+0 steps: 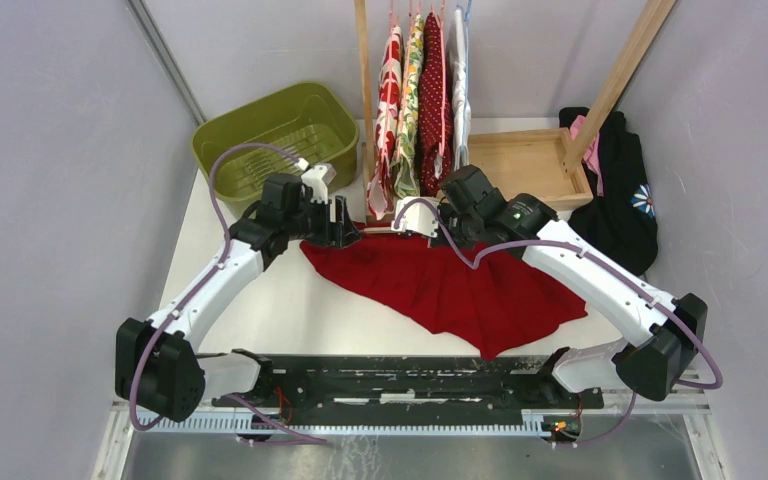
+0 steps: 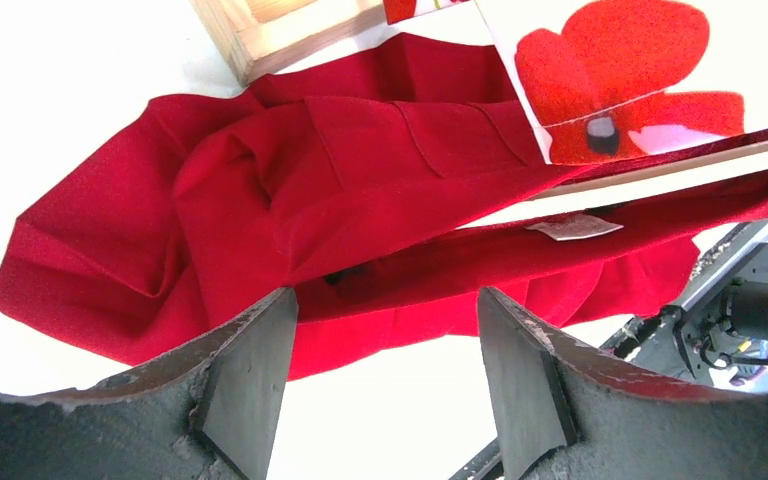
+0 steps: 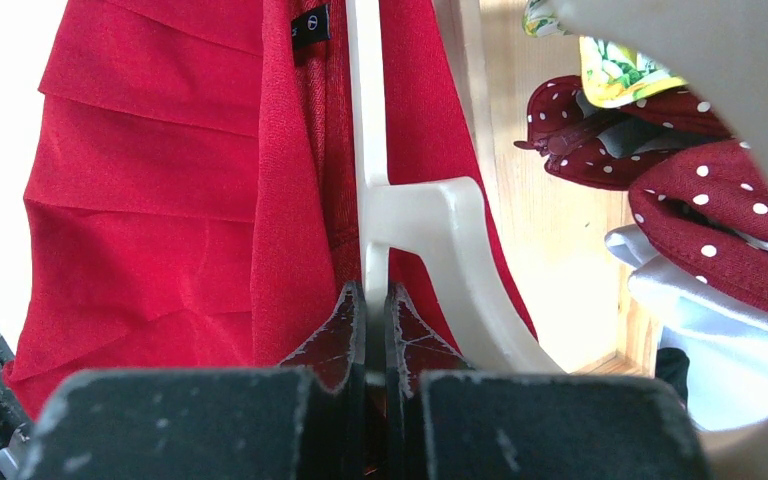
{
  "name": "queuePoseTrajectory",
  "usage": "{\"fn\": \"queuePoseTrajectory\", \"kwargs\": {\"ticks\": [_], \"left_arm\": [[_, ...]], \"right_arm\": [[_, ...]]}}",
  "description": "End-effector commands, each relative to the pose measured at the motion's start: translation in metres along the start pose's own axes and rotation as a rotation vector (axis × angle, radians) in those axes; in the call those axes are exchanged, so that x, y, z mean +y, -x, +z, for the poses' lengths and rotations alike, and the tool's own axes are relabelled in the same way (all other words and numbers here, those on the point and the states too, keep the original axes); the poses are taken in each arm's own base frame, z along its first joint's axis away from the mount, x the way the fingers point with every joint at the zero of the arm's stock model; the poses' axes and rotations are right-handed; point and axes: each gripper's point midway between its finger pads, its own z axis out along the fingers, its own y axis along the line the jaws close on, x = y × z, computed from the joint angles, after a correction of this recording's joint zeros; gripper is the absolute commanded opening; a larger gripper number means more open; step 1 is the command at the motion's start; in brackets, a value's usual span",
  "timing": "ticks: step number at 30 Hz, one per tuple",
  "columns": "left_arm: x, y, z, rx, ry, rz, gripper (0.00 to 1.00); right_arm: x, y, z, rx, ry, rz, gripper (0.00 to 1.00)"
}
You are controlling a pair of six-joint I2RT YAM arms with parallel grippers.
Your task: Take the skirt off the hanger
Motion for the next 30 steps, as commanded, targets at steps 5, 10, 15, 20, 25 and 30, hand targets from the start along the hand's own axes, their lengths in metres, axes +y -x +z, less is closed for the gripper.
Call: {"fn": "queuePoseTrajectory", "kwargs": {"ticks": [5,10,15,20,25,30], "left_arm": [[0.004,0.037,-0.022,-0.086,0.065,0.079,0.75],[0.005,0.030,-0.015,-0.073,0.055,0.063,0.75],[0.001,0.020,-0.001,-0.061,-0.001,0.015,0.75],[0.002,0.017,0.010,-0.066,-0.024,-0.004,0.75],[0.003,0.014,0.022,-0.061,-0.043,-0.022,0.70],[-0.001,0.014,0.029,-0.051,-0.082,-0.031,0.40]], "right_arm": [[-0.027,0.022,-0.014,-0.071,-0.089,-0.008,0.01],[-0.027,0.023,-0.015,-0.072,-0.088,-0.009,0.01],[-0.027,0.023,-0.015,-0.073,-0.087,-0.009,0.01],[-0.027,0.022,-0.015,-0.070,-0.087,-0.010,0.01],[-0.027,0.022,-0.015,-0.069,-0.087,-0.011,0.01],[-0.027,0.020,-0.016,-0.065,-0.090,-0.011,0.01]]}}
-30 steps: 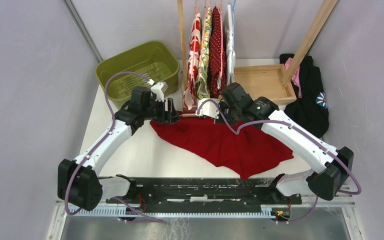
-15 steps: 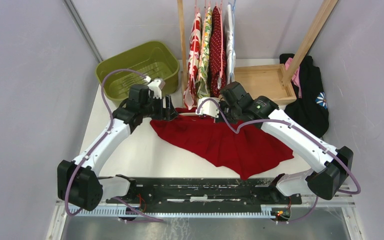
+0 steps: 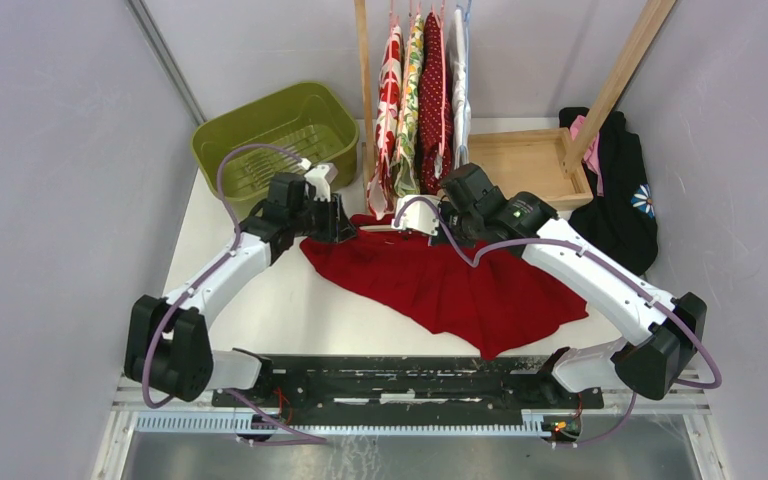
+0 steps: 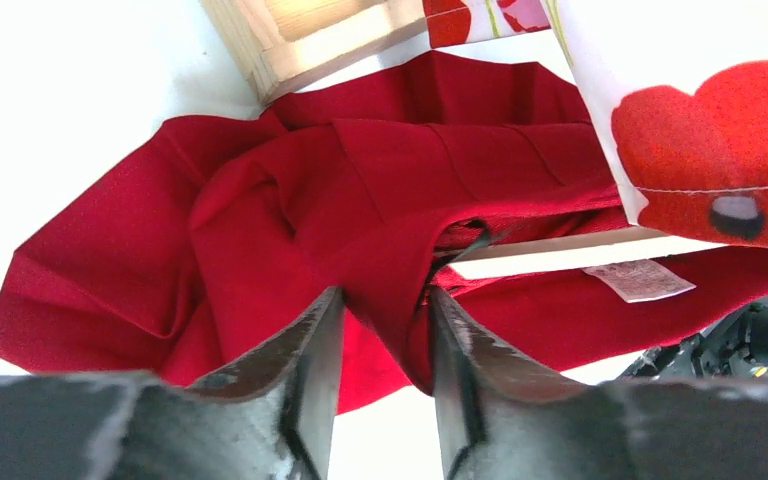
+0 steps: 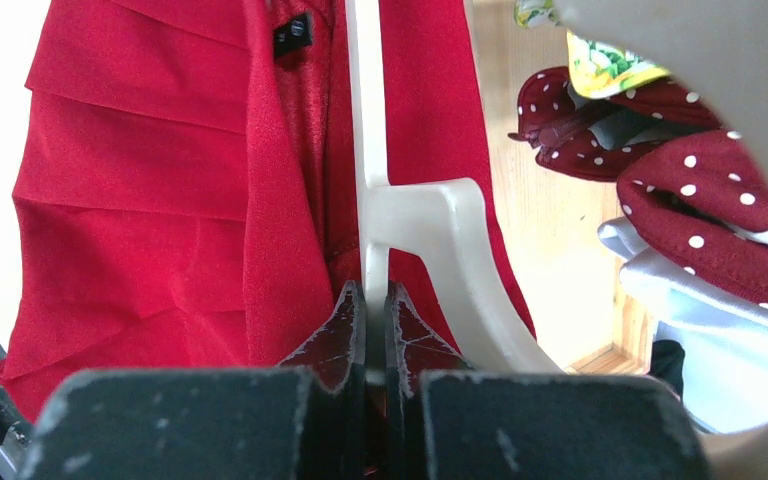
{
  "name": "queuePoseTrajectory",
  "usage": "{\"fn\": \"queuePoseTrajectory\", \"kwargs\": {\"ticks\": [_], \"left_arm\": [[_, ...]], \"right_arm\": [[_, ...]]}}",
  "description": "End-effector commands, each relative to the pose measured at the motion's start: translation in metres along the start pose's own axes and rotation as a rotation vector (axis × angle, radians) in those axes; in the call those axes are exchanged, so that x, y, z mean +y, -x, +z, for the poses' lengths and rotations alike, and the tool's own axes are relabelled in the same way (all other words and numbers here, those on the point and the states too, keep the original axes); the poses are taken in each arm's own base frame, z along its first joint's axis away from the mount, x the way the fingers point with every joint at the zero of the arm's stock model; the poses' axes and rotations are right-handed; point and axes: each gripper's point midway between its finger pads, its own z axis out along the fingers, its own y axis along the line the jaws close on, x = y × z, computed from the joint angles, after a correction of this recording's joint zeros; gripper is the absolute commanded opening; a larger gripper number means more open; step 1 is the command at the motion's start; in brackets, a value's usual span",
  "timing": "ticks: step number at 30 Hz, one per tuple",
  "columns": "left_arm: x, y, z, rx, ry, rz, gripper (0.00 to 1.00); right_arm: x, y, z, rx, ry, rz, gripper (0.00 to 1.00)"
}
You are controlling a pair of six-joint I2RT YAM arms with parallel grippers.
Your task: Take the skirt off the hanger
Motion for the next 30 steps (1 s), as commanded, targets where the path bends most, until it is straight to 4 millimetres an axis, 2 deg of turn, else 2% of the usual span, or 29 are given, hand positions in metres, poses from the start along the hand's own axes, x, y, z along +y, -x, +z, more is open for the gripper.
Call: {"fn": "queuePoseTrajectory", "kwargs": {"ticks": [1,3,4,11,23,30], "left_arm": [[-0.015,0.016,0.006,-0.051,-0.086,-0.007,0.32],[-0.015,0.015,0.008,-0.045,-0.093,-0.013,0.05],[-0.016,0.016,0.009,-0.047,-0.100,-0.017,0.03],[-0.020,0.027,0.008,-0.069,-0.103,-0.022,0.03],[-0.042,0.071,-0.008,-0.155,-0.144,-0.023,0.03],[-0.054,0.067,-0.005,-0.147,-0.181,-0.029,0.03]], "right_arm": [[-0.024,0.019,-0.016,-0.066,-0.085,-0.010,0.01],[-0.023,0.019,-0.015,-0.065,-0.084,-0.009,0.01],[-0.023,0.018,-0.014,-0.063,-0.082,-0.008,0.01],[-0.018,0.019,-0.005,-0.066,-0.060,-0.010,0.01],[-0.010,0.030,0.032,-0.088,-0.015,-0.006,0.01],[-0.011,0.037,0.044,-0.090,-0.014,-0.012,0.01]]}}
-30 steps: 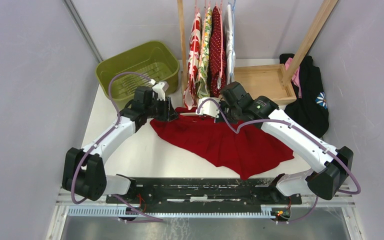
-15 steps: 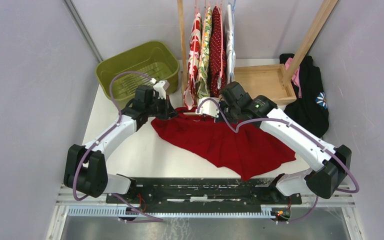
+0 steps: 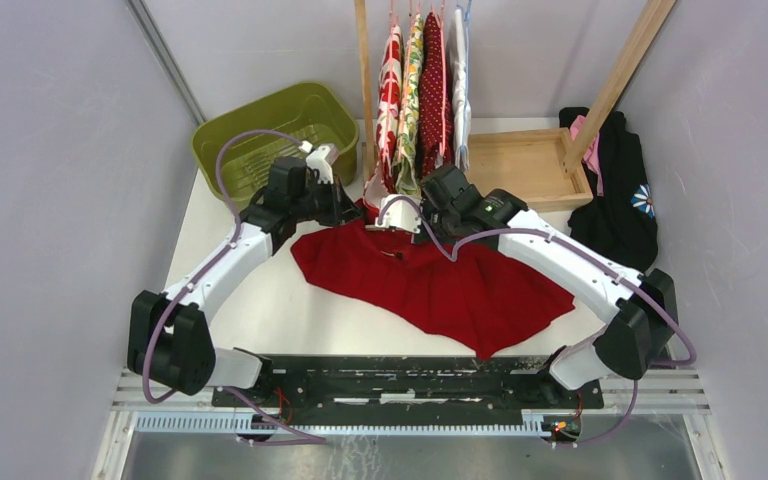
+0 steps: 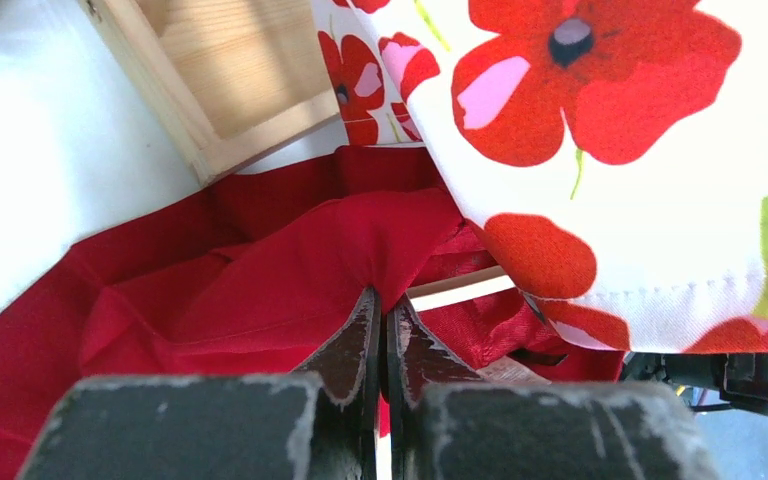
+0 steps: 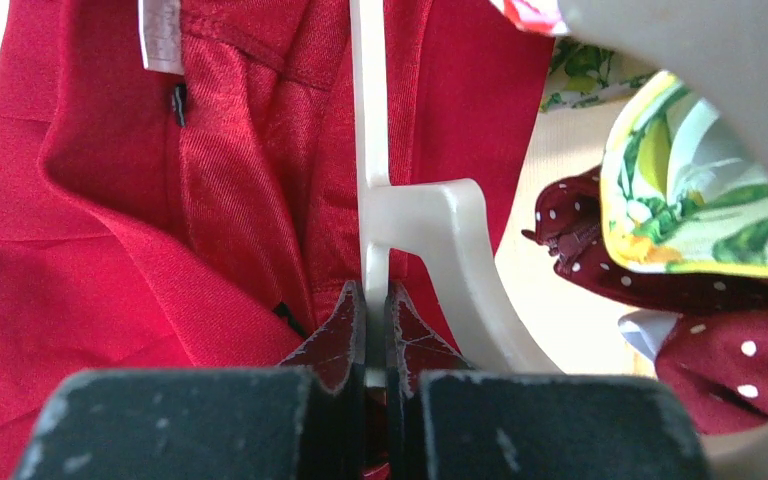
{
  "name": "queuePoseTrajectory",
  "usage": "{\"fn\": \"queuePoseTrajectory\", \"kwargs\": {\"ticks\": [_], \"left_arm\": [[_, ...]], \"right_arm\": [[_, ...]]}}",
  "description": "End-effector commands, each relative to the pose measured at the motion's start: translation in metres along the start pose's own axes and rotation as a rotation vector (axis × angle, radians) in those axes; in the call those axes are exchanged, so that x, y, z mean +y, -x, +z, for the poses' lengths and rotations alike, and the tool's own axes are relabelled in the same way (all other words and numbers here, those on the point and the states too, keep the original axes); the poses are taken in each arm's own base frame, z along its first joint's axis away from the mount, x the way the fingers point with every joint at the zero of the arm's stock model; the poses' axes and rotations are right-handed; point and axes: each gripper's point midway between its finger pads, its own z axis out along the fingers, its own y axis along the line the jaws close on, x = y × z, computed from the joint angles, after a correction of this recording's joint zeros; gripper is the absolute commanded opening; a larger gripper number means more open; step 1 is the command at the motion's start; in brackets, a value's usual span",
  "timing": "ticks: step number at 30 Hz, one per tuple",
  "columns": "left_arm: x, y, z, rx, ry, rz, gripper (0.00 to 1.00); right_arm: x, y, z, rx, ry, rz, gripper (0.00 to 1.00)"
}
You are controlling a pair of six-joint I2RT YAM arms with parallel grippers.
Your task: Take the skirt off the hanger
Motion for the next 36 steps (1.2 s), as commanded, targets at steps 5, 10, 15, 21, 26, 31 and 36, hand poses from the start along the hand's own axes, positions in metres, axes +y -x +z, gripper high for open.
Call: {"fn": "queuePoseTrajectory", "kwargs": {"ticks": [5,10,15,21,26,31,36], "left_arm": [[-0.033,0.022,-0.005,-0.067,-0.095,0.013,0.03],[-0.037,0.022,-0.006,-0.066,-0.104,0.019,0.03],[-0.032,0.014,-0.002,-0.048,-0.096,0.019,0.03],[-0.030,0.018,-0.004,-0.055,-0.079,0.038,0.03],[-0.027,0.022,-0.010,-0.048,-0.038,0.072,0.03],[-0.008,0.010,-0.013,-0.019,0.027,0.089,0.03],[0.019,0.001,-0.010,0.008,0.081,0.092,0.03]], "right_arm": [[-0.012,0.036,0.013,-0.108,-0.030,-0.005,0.01],[-0.008,0.053,0.023,-0.134,-0.010,-0.018,0.01],[-0.006,0.044,0.016,-0.102,-0.024,-0.034,0.01],[0.009,-0.011,0.011,0.023,-0.021,-0.032,0.01],[0.000,-0.042,0.001,0.070,-0.067,-0.008,0.01],[-0.015,-0.055,-0.014,0.073,-0.120,0.022,0.01],[-0.014,-0.064,-0.026,0.076,-0.140,0.025,0.01]]}}
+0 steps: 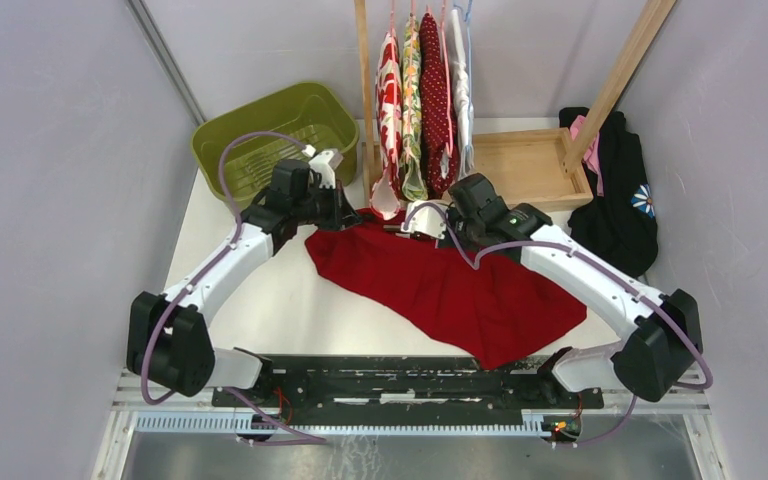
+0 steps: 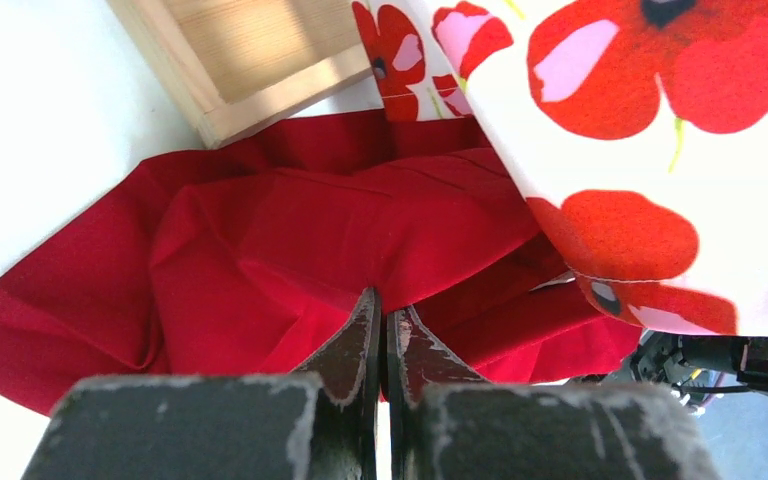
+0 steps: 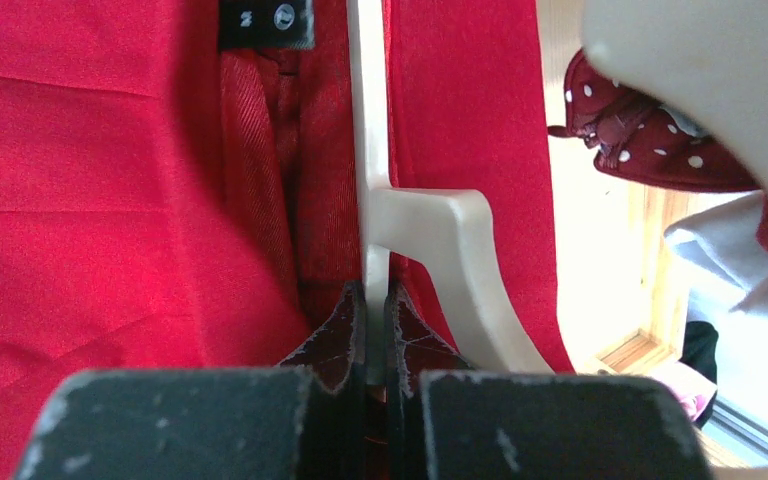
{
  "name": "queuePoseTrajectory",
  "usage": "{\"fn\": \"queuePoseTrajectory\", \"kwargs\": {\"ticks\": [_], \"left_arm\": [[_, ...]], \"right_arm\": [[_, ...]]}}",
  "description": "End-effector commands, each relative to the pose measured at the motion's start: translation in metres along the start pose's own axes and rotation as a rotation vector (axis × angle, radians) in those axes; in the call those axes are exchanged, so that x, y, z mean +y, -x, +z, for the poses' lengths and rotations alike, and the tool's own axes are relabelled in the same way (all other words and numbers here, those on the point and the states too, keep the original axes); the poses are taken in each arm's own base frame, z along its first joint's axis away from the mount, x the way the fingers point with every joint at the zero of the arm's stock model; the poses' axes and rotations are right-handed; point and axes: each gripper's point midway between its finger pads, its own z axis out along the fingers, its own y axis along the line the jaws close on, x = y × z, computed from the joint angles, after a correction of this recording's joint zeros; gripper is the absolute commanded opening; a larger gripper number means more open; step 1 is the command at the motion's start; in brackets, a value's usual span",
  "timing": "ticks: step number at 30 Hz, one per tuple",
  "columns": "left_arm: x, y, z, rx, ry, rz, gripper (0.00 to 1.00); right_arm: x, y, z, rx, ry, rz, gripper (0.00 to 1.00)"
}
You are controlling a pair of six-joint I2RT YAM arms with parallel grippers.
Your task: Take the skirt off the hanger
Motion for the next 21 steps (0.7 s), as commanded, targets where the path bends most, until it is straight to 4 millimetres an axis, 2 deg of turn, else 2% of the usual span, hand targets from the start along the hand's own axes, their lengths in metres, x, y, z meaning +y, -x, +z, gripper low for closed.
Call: {"fn": "queuePoseTrajectory", "kwargs": {"ticks": [1,7,10,15,21], "left_arm": [[0.025,0.013,-0.006,-0.043,0.064,0.073,0.03],[0.064,0.005,0.012,-0.018,0.101,0.058,0.03],[0.076,0.004,0.025,0.001,0.100,0.062,0.03],[0.078,0.005,0.041,0.014,0.061,0.060,0.03],[0.075,0.004,0.049,0.021,0.024,0.049,0.03]], "right_arm": [[-0.014,-0.009,-0.024,0.009,-0.080,-0.011,0.01],[-0.023,-0.008,-0.049,-0.006,-0.109,0.001,0.01],[-0.023,-0.007,-0.059,-0.011,-0.113,0.003,0.01],[-0.023,0.003,-0.067,-0.055,-0.105,0.037,0.01],[-0.033,0.024,-0.072,-0.126,-0.114,0.068,0.01]]}}
